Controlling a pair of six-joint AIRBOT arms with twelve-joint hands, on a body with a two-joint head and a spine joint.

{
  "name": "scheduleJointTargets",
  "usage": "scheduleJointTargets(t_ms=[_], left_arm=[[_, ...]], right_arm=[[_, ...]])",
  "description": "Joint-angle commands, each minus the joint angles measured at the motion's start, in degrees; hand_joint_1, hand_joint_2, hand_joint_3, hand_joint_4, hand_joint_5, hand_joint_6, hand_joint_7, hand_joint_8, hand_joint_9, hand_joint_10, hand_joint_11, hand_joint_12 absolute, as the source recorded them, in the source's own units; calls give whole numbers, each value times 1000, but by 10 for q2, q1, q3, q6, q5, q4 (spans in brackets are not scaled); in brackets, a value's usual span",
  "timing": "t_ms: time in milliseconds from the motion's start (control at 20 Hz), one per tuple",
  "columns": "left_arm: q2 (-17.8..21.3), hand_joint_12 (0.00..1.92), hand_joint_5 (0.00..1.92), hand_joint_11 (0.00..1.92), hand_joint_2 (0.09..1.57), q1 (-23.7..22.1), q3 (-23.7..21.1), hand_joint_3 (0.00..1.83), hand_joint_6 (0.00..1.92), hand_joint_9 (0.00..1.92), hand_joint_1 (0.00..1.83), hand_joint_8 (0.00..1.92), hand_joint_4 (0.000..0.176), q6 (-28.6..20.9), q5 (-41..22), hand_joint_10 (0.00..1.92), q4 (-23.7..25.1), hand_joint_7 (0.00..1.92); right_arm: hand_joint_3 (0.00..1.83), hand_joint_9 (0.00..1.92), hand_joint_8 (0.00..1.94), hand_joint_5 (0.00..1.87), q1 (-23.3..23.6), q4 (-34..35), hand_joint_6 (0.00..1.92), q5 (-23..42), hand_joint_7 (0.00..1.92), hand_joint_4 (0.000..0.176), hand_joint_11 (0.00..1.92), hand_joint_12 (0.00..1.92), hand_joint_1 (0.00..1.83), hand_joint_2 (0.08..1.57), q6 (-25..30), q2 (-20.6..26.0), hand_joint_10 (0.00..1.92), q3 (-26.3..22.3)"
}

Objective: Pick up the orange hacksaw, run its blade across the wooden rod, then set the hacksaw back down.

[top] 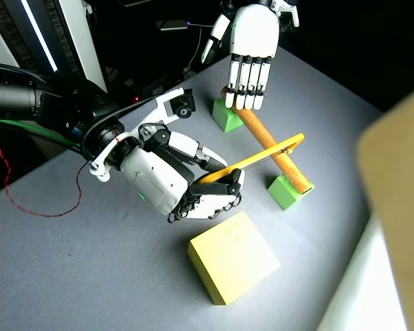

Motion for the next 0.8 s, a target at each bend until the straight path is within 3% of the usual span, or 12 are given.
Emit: scheduleJointTargets(t_ms=[0,450,750], left_arm=[[0,124,52,0,1219,-4,-3,1,6,7,0,3,0,-1,-18,1,-16,29],[0,81,47,0,1219,-6,-3,1,5,2,0,5,0,-1,-19,1,-16,17],[-1,172,77,0,1218,-7,-6,0,3,35,0,3,0,-1,-19,3,-16,53]], right_arm=[[1,828,1157,752,8,-56,1146,35,877,0,671,1473,1358,1179,2,-5,1419,5],[0,855,1096,796,21,-60,1070,24,917,0,676,1494,1364,1161,-13,-62,1394,48],[0,846,1085,777,45,-60,1122,-3,916,0,663,1488,1362,1165,-16,-118,1393,100]])
